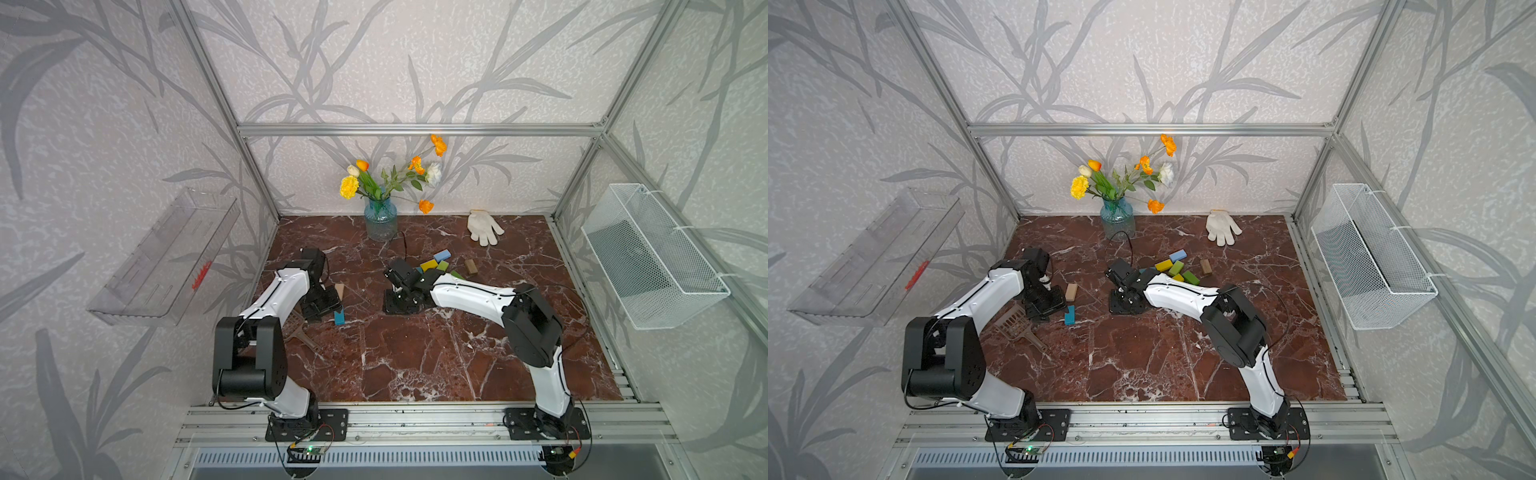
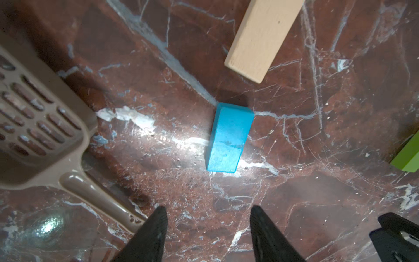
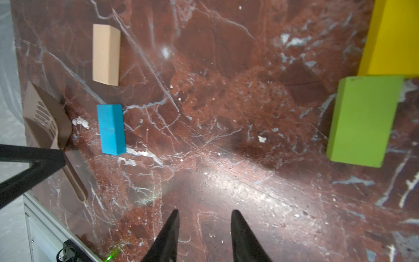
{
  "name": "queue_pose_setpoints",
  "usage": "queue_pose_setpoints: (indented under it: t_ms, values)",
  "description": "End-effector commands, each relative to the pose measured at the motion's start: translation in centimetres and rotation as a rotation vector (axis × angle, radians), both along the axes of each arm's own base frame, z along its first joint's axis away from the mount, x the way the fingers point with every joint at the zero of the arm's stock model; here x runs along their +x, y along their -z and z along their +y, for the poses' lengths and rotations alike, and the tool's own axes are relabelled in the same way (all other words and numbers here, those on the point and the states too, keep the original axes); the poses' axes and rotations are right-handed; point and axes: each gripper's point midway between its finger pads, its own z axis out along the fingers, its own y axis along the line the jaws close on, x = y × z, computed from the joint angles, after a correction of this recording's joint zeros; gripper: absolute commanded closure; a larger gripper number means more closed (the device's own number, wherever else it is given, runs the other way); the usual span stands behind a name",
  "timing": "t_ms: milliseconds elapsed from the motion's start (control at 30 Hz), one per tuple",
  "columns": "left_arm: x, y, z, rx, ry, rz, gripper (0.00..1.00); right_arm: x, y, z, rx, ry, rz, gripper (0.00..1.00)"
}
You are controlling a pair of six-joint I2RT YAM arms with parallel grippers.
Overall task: Assemble the letter c with building blocks
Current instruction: Place the building block at the center of the board, then assemble the building block at the center of the board.
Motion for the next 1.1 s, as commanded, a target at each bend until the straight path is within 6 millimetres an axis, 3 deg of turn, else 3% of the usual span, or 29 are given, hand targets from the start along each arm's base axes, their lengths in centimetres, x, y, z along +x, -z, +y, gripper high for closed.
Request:
queue_pose_setpoints:
  t_ms: [0, 333, 1067]
  values:
    - [1.4, 0.4, 0.1, 0.036, 0.058, -0.031, 0.43, -0.3, -0.9, -0.5, 0.013, -0.02, 0.0, 0.62]
    - [3.0, 2.0, -0.7, -0.001, 0.085, -0.064, 0.47, -0.7, -0.4, -0.6, 0.027, -0.024, 0.022, 0.62]
    - [3.2, 4.5, -1.6, -0.021, 0.131, -0.001, 0.52, -1.0, -0.8, 0.0, 0.146, -0.008, 0.058, 0.62]
